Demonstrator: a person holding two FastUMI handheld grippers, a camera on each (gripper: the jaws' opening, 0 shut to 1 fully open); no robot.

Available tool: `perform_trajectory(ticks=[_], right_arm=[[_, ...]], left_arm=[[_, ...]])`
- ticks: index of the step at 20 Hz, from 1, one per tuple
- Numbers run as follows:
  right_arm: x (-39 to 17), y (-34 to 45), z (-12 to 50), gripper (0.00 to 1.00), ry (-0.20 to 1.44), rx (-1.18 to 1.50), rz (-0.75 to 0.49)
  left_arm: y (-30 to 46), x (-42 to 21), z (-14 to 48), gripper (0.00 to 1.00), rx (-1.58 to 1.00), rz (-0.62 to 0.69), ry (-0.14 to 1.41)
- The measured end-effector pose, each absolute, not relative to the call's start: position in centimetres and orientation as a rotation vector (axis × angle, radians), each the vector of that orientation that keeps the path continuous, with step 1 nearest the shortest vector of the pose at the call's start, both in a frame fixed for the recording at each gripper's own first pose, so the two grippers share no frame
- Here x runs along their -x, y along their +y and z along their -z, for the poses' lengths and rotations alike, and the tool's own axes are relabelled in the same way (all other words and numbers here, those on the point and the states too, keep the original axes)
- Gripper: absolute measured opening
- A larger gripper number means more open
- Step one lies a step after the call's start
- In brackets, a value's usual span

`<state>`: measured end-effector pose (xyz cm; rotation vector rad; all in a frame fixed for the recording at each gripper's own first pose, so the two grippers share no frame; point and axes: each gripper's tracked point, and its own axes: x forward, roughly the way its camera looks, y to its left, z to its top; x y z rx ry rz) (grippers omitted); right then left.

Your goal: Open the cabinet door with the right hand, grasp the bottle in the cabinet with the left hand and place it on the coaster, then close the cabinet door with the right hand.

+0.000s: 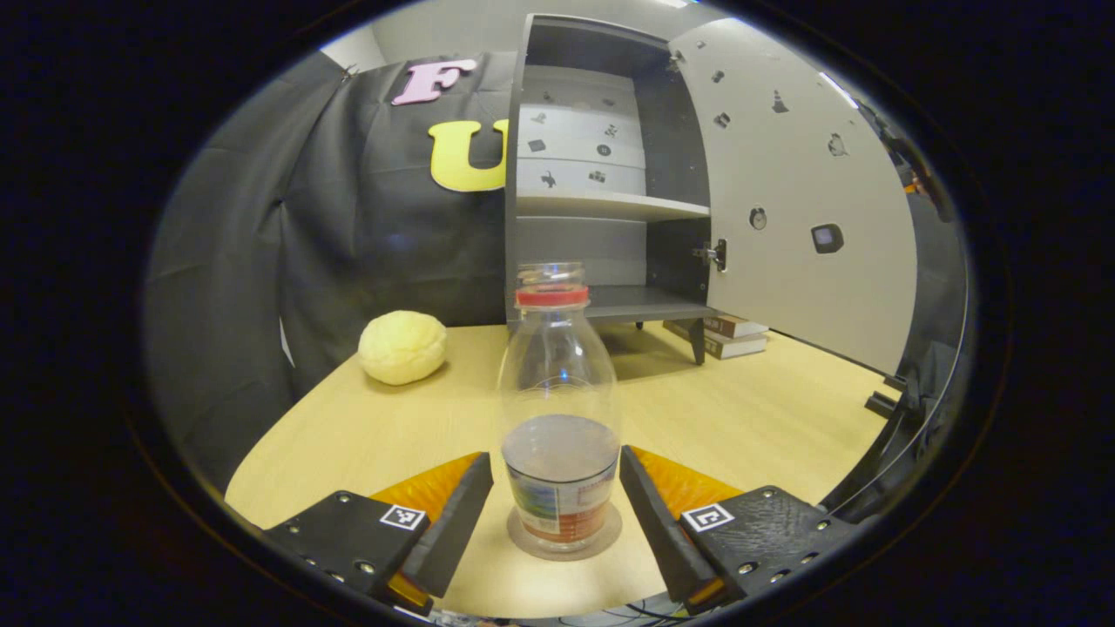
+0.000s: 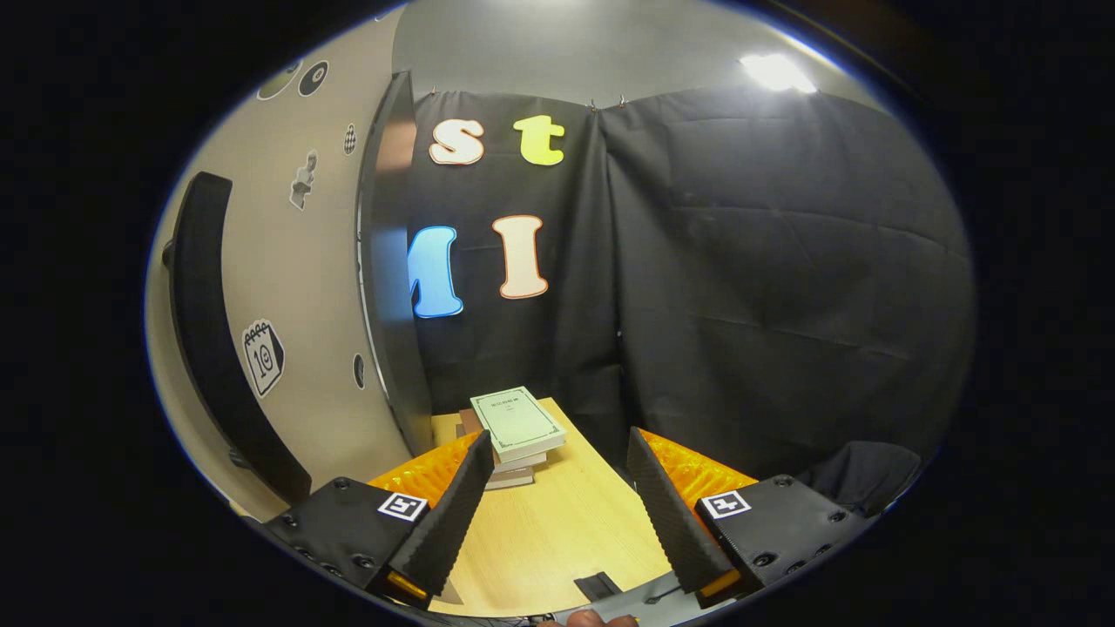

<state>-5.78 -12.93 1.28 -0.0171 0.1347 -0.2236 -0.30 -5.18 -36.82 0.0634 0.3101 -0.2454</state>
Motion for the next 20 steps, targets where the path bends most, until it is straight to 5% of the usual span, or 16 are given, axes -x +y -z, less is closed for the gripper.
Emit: perform_trajectory(ticks=[8, 13, 20], right_arm=[[4.6, -12.3, -2.6, 0.93, 0.089, 0.042, 0.149], [4.3, -11.1, -4.2, 0.98, 0.059, 0.064, 0.038], [5.0, -9.2, -7.5, 0.93, 0.03, 0.028, -0.147]], left_arm=[[-4.9, 4.1, 26.9, 0.91, -0.052, 0.232, 0.247], [-4.5, 4.8, 16.4, 0.9, -0.081, 0.119, 0.165], [-6.1, 3.5, 5.6, 0.88, -0.061, -0.023, 0.119]])
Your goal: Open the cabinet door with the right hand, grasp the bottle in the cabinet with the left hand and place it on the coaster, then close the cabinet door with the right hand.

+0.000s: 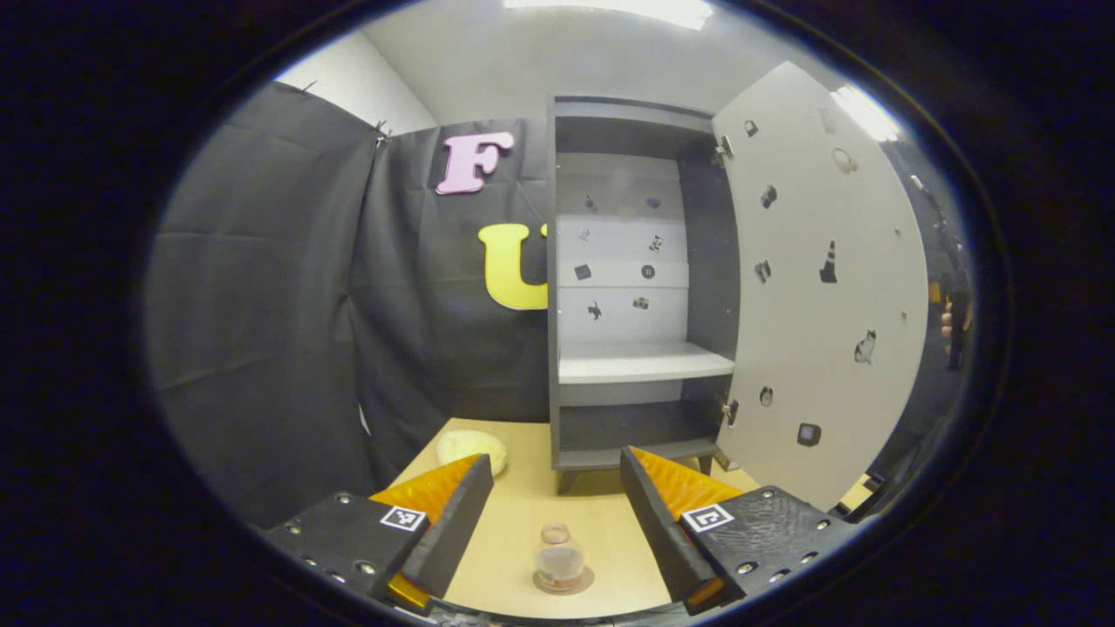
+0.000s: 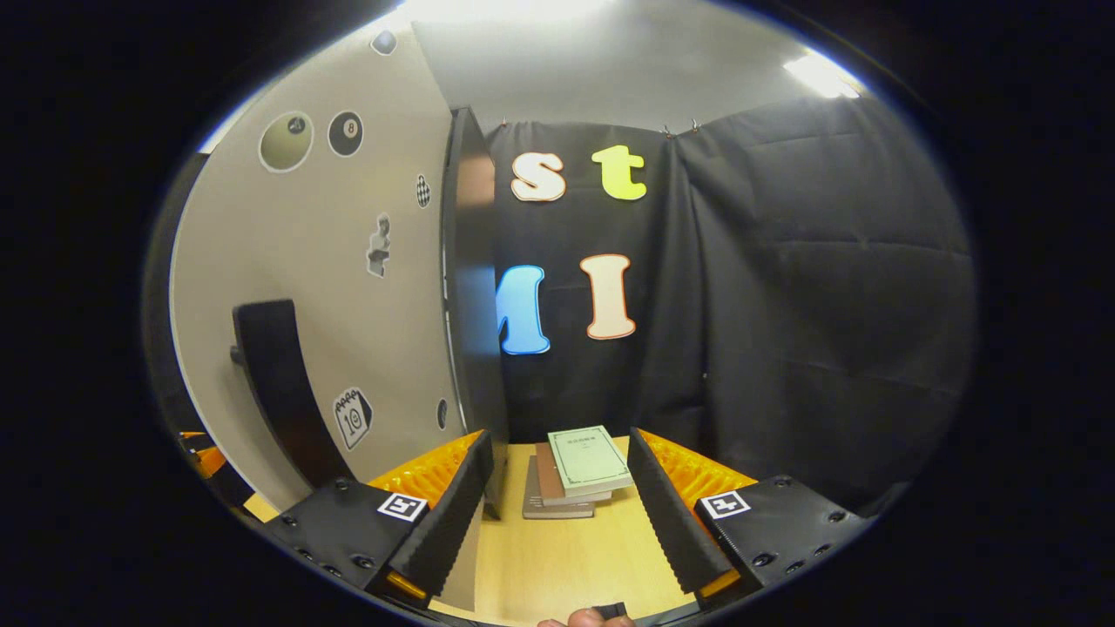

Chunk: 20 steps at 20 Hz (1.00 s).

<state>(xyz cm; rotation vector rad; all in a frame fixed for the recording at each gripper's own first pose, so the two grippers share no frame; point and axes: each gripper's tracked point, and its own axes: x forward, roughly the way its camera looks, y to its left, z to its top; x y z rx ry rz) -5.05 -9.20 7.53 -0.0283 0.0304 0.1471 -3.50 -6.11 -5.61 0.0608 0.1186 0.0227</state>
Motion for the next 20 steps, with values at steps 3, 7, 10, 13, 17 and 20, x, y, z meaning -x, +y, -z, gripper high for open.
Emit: perform_trajectory(ticks=[3, 7, 10, 13, 17, 20], right_arm=[[5.8, -7.9, -8.5, 0.93, 0.036, 0.003, -0.231], [7.3, -6.9, -8.6, 0.98, 0.04, 0.001, -0.285], [8.1, -6.1, -8.3, 1.0, 0.053, -0.024, -0.284], [8.6, -5.9, -8.5, 0.92, 0.053, -0.017, -0.233], [9.0, -4.1, -8.5, 0.96, 0.048, 0.016, -0.18], [9.9, -1.3, -8.2, 0.96, 0.049, 0.025, -0.18]], left_arm=[[-6.9, 3.9, 2.9, 0.9, -0.06, -0.082, 0.137], [-6.9, 4.4, 1.2, 0.93, -0.112, -0.126, 0.158], [-6.6, 4.1, 1.4, 0.89, -0.13, -0.123, 0.171], [-5.9, 3.9, 1.8, 0.89, -0.117, -0.098, 0.185], [-3.0, 3.7, 2.2, 0.91, -0.104, -0.083, 0.195], [-0.3, 3.2, 2.4, 0.9, -0.075, -0.076, 0.2]])
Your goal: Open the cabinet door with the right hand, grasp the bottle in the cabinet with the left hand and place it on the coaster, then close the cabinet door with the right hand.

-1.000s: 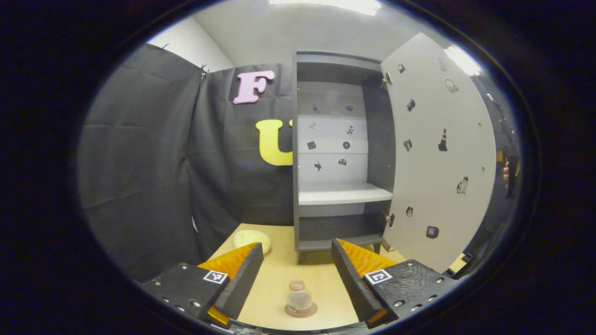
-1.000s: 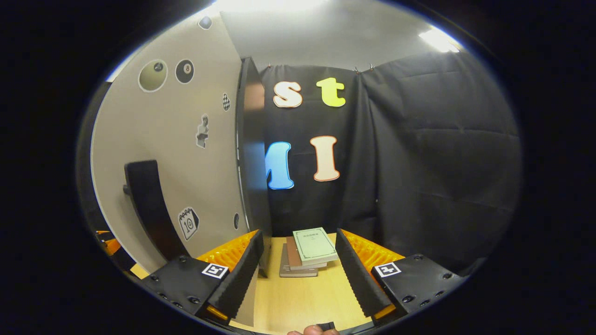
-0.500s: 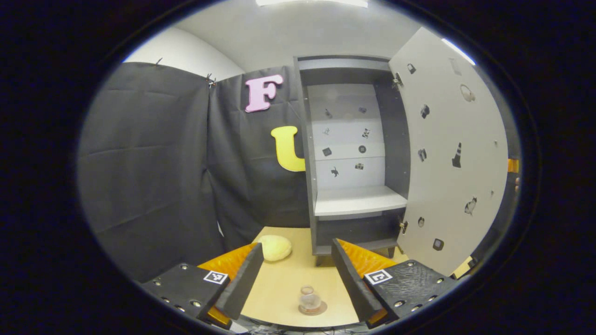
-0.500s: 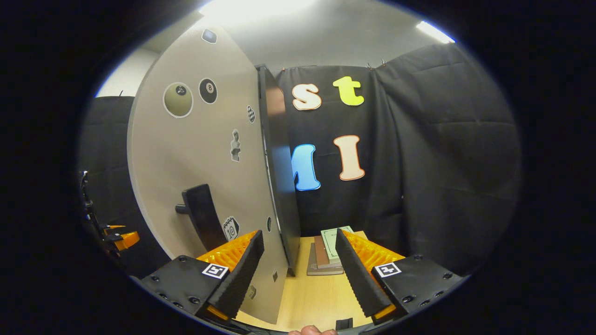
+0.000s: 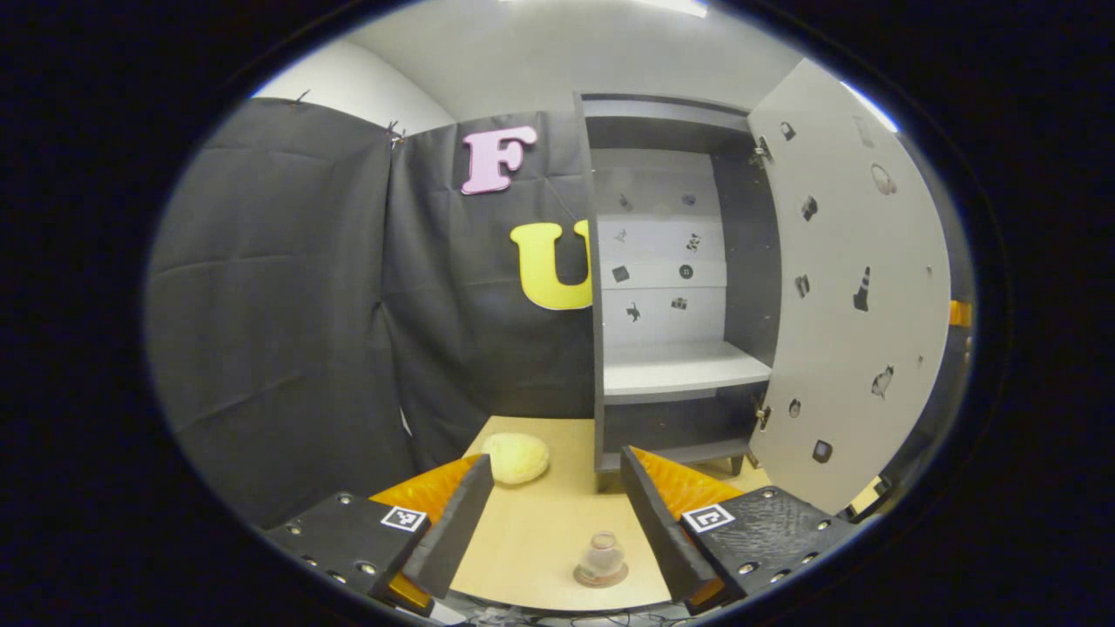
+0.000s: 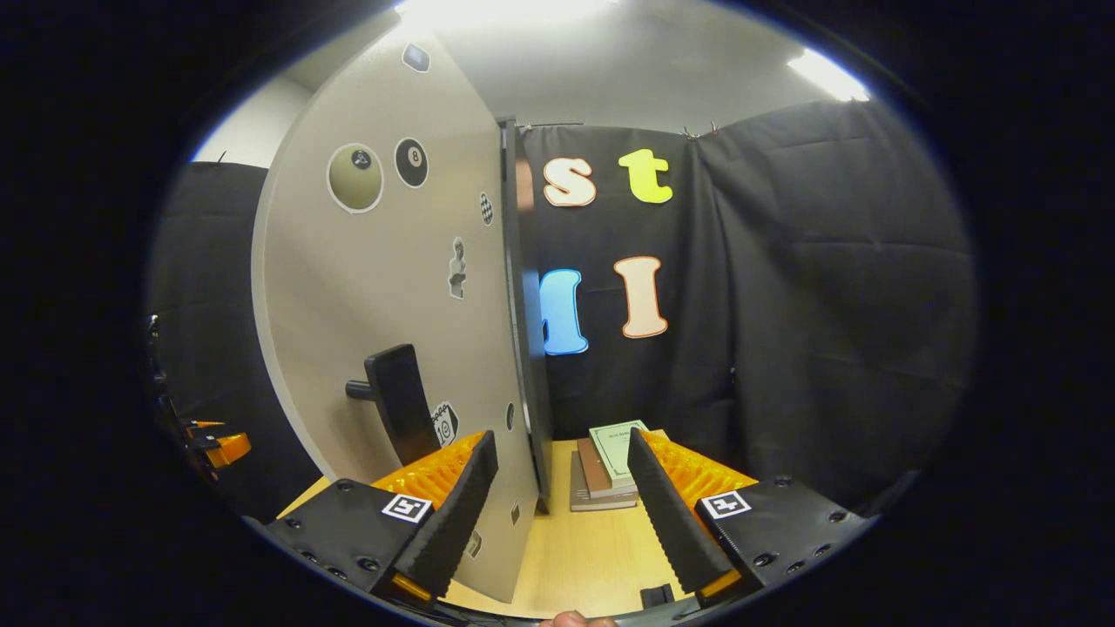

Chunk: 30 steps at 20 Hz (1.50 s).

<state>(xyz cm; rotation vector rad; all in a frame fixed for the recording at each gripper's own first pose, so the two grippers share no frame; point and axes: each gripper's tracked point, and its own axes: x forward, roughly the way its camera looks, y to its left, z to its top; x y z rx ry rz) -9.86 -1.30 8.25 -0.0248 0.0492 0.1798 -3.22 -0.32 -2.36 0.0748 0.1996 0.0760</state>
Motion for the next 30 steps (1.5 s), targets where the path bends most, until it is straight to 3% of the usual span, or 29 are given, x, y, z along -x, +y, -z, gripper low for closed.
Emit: perform_trajectory(ticks=[15, 16, 17, 18, 21, 22, 30], right_arm=[[9.3, 20.4, -6.4, 0.97, 0.088, 0.029, -0.426], [9.1, 21.6, -6.5, 0.91, 0.083, 0.036, -0.434], [9.1, 22.3, -6.6, 0.97, 0.081, 0.034, -0.442], [8.9, 22.8, -6.5, 0.93, 0.078, 0.027, -0.444], [8.2, 21.7, -6.0, 0.93, 0.087, 0.026, -0.406], [8.0, 21.2, -5.7, 0.98, 0.093, 0.023, -0.387], [7.1, 12.0, -6.7, 0.98, 0.028, 0.045, -0.245]], left_arm=[[10.0, 3.0, 4.0, 0.91, -0.034, -0.102, 0.195], [10.1, 2.7, 4.4, 0.91, -0.03, -0.102, 0.198], [10.2, 2.6, 4.4, 0.91, -0.024, -0.097, 0.2], [10.2, 2.7, 4.4, 0.91, -0.019, -0.092, 0.202], [10.1, 2.6, 4.5, 0.91, -0.012, -0.069, 0.205], [9.9, 2.5, 4.5, 0.9, -0.007, -0.054, 0.207], [3.6, -1.1, 1.2, 0.89, -0.016, 0.04, 0.124]])
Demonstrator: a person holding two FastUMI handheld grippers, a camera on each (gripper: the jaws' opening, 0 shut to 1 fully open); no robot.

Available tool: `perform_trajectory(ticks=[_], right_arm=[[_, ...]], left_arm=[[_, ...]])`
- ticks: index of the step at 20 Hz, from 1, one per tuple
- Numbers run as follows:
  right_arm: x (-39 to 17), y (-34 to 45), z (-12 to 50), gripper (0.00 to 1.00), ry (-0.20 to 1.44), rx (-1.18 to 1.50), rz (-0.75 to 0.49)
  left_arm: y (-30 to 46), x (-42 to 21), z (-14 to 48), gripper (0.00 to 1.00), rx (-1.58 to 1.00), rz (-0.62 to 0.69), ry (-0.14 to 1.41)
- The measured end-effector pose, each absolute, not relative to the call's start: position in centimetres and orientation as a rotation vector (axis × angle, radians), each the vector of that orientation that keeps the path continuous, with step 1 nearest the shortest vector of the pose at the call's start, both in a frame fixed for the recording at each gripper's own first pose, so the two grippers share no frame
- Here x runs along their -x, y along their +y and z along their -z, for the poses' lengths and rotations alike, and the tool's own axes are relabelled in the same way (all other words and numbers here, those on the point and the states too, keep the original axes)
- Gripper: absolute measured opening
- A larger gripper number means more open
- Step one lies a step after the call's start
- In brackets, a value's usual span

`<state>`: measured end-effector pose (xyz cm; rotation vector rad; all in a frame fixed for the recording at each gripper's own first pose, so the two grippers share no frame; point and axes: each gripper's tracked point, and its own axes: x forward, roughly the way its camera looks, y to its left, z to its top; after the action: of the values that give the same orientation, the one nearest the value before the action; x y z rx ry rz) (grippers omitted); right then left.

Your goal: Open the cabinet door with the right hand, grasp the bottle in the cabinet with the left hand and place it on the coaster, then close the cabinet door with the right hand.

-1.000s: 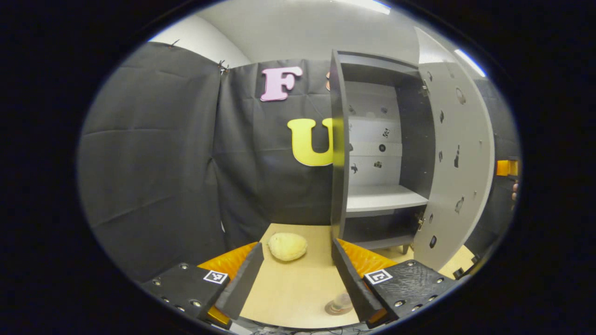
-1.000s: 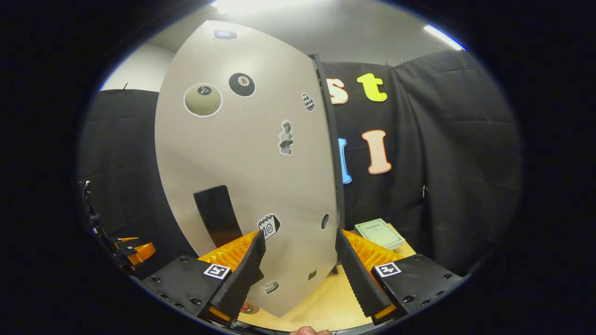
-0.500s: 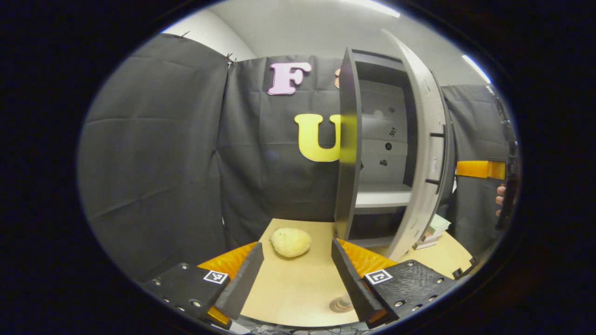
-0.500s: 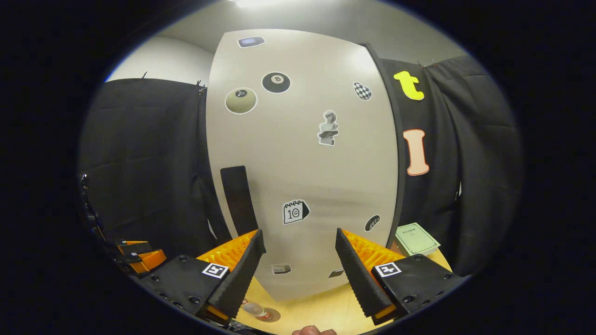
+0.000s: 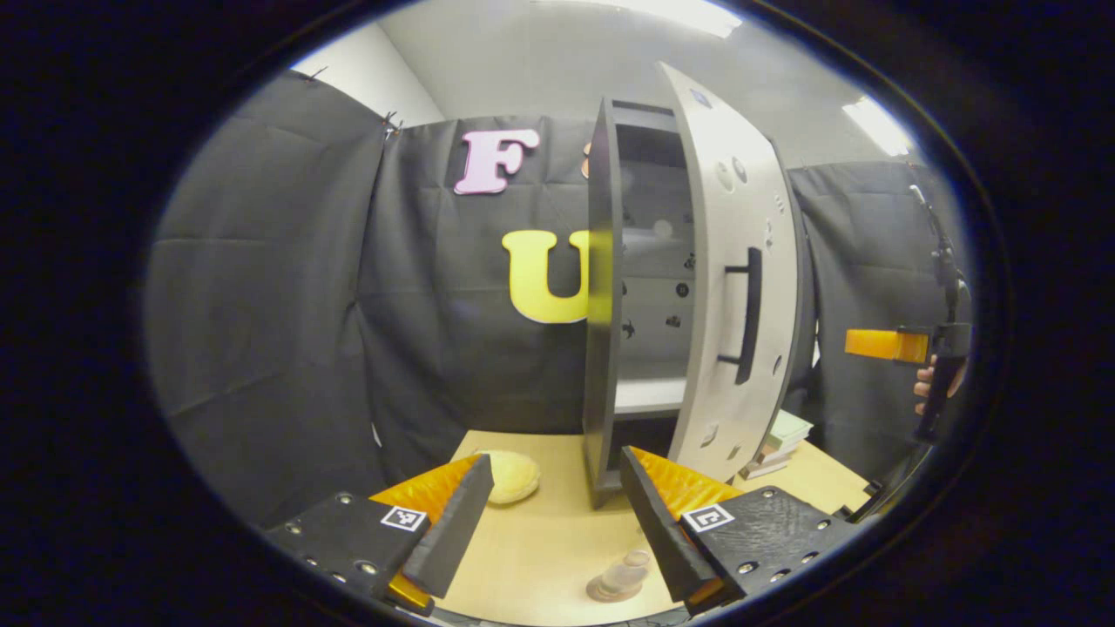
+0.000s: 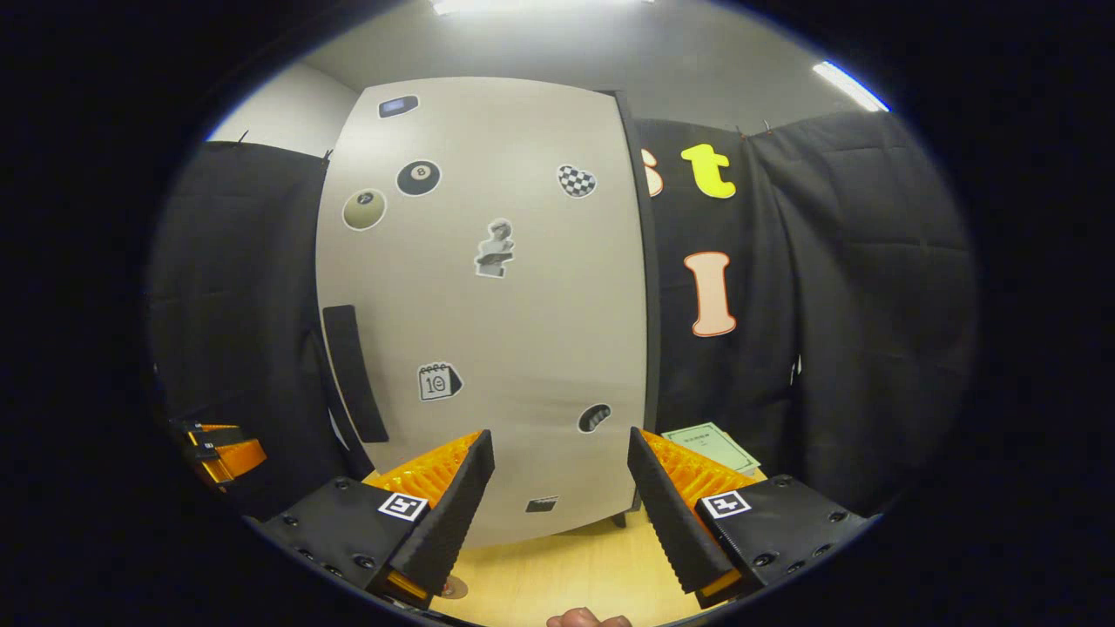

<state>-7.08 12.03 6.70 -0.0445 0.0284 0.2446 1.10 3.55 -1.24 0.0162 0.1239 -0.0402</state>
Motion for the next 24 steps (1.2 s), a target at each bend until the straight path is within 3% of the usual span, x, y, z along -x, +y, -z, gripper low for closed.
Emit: perform_trajectory(ticks=[6, 14, 18, 19, 20, 24], right_arm=[[6.3, 4.9, -8.8, 0.98, -0.05, 0.05, -0.195], [5.6, -1.8, -9.1, 0.98, -0.096, 0.075, -0.171], [5.4, -2.4, -8.3, 0.98, -0.071, 0.059, -0.207], [5.3, -2.5, -8.2, 0.98, -0.069, 0.06, -0.216], [5.2, -2.7, -8.0, 0.98, -0.061, 0.065, -0.222], [5.0, -3.1, -7.2, 0.98, -0.029, 0.075, -0.27]], left_arm=[[-0.6, -3.1, -0.3, 0.89, 0.09, 0.008, 0.091], [-4.5, -3.3, -2.8, 0.88, 0.025, -0.042, 0.029], [-5.6, -2.9, -3.5, 0.88, 0.043, -0.056, 0.003], [-5.8, -2.7, -3.6, 0.92, 0.039, -0.061, 0.001], [-6.1, -2.6, -3.6, 0.88, 0.035, -0.065, 0.004], [-7.1, -2.0, -3.7, 0.9, 0.024, -0.072, 0.007]])
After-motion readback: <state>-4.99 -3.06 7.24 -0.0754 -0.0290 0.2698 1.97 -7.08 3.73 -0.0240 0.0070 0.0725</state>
